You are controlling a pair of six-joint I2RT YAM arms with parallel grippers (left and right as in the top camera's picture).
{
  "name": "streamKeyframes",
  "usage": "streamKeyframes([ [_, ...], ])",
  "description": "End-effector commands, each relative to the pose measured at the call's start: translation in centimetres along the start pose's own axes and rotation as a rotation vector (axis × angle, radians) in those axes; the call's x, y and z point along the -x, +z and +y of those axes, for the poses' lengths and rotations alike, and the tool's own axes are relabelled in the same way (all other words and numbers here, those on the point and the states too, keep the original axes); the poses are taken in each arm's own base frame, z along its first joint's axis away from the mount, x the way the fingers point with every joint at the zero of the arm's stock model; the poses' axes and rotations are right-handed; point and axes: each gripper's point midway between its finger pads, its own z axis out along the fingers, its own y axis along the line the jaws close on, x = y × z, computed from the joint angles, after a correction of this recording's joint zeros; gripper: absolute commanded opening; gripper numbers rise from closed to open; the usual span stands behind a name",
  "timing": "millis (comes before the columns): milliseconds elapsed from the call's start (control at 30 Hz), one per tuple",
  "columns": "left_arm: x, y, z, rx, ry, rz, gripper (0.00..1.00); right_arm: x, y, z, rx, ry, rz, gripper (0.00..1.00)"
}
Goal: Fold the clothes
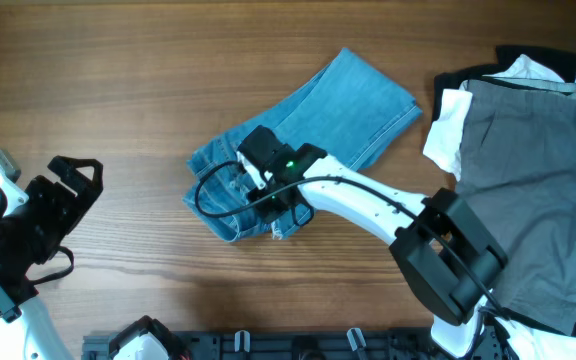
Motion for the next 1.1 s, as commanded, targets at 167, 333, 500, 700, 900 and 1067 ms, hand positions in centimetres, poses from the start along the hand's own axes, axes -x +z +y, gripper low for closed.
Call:
streamKeyframes([
  [167,0.1,-0.2,-0.3,-0.004,0.030,-0.008,1.00,0.7,-1.9,2.3,0.220,-0.162,-0.037,0.43],
  [333,0.1,-0.2,-0.3,-0.004,0.030,-0.008,1.00,0.5,-2.3,2.6,0.245,-0.203,-0.034,0.38],
  [500,0.1,-0.2,-0.3,-0.004,0.030,-0.008,1.00,0.5,-2.6,2.2,0.231,-0.259,-0.046,0.38],
  [700,0.1,-0.2,-0.3,-0.004,0.030,-0.008,1.00,1.0,-2.5,-1.0,0.109,-0.188,-0.049,0.24],
  [900,0.1,-0.2,-0.3,-0.004,0.030,-0.008,1.00,1.4,-2.7,-2.1,0.102,-0.105,-0.059,0.04],
  [1067,0.1,-0.2,-0.3,-0.004,0.030,-0.008,1.00,2.7,-4.0,-2.1,0.093,-0.098,-0.115,0.04],
])
